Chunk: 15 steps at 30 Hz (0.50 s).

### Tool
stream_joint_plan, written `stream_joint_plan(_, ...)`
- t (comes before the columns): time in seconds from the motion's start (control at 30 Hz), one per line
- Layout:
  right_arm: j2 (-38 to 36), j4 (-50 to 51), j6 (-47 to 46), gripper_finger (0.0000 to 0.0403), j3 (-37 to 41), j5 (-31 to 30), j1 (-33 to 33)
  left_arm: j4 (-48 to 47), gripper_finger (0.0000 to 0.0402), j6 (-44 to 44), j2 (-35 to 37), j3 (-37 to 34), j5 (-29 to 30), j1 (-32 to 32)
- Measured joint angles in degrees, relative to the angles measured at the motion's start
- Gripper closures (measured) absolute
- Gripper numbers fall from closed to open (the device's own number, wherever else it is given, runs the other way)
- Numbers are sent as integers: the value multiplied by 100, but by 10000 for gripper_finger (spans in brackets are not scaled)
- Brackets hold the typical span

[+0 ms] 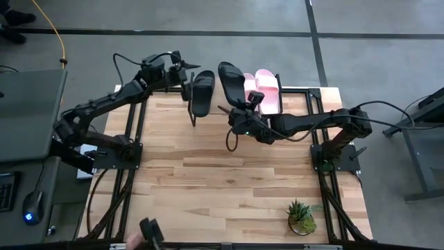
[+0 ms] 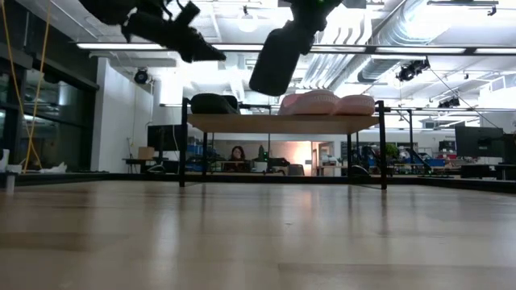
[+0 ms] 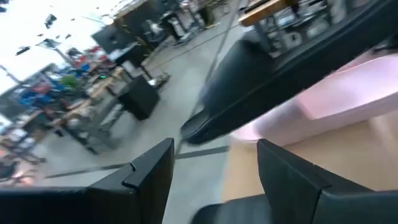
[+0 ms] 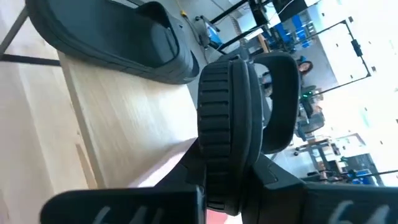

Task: Pick and place slides into the shelf
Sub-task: Put the black slides on the shelf

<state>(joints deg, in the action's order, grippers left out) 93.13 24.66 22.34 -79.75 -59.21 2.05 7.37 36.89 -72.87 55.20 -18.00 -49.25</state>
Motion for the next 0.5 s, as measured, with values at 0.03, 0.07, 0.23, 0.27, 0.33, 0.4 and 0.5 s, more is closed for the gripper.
stream_joint_plan(0.03,54,-40,-4,382,0,-50,2,-166,194,-54,117,0,-10,61)
stream_joint_plan(0.07,94,-54,-42,382,0,-74,20,-319,197,-116,243,0,-26,133)
stream_joint_plan(0.23,307,-205,-134,382,0,-132,38,-836,218,-342,788,2,-48,670)
stream_joint_plan(0.27,340,-270,-131,382,0,-140,48,-946,222,-428,874,2,-46,784)
stream_joint_plan(0.33,427,-292,-135,382,0,-188,61,-1151,229,-633,1041,2,-46,1018)
stream_joint_plan(0.4,528,-301,-135,382,0,-198,65,-1417,235,-818,1185,2,-44,1247)
stream_joint_plan(0.5,647,-316,-150,382,0,-227,65,-1749,243,-1049,1338,2,-44,1606)
